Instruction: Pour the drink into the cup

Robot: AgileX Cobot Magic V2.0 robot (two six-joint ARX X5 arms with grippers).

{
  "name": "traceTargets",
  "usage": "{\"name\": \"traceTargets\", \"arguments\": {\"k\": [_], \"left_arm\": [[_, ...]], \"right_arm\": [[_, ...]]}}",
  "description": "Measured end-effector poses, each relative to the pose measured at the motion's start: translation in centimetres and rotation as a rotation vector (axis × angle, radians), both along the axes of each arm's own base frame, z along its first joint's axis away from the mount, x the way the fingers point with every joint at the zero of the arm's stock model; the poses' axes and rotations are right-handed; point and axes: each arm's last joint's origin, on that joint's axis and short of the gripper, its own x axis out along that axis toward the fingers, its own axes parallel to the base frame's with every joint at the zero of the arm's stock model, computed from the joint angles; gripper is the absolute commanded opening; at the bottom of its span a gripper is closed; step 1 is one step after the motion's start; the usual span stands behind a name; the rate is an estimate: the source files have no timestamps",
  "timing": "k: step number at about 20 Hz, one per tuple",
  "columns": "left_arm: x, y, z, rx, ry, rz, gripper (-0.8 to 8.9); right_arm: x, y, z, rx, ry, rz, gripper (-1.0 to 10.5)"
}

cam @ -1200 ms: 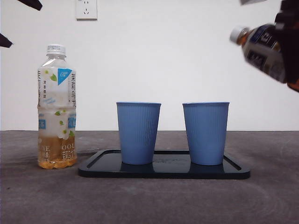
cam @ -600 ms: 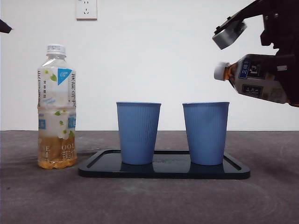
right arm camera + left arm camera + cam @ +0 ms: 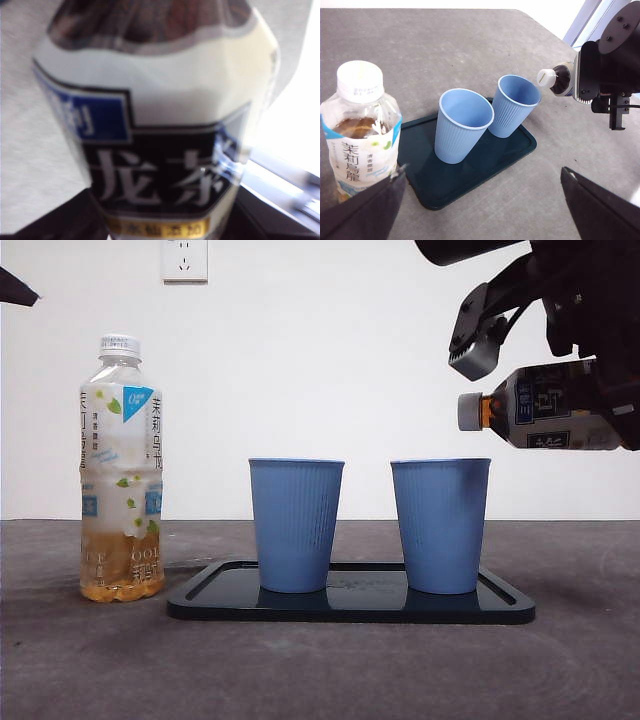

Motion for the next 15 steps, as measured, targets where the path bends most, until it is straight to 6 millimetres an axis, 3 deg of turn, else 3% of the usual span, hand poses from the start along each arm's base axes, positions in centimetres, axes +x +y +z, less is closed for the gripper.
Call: {"name": "traceTargets", "arguments": {"k": [7,15], "left_arm": [[-0.2,-0.05,0.13,-0.001,-0.013,-0.008,4.98],[-0.22,-0.05,0.13,-0.001,-0.014,-0.008,4.98]], "right_arm": [[-0.03,0.22,0.08,-0.108,-0.034,0.034,2.0],[0.05,0.54,0.04,-0.005,-0.084,-0.022,2.0]]}}
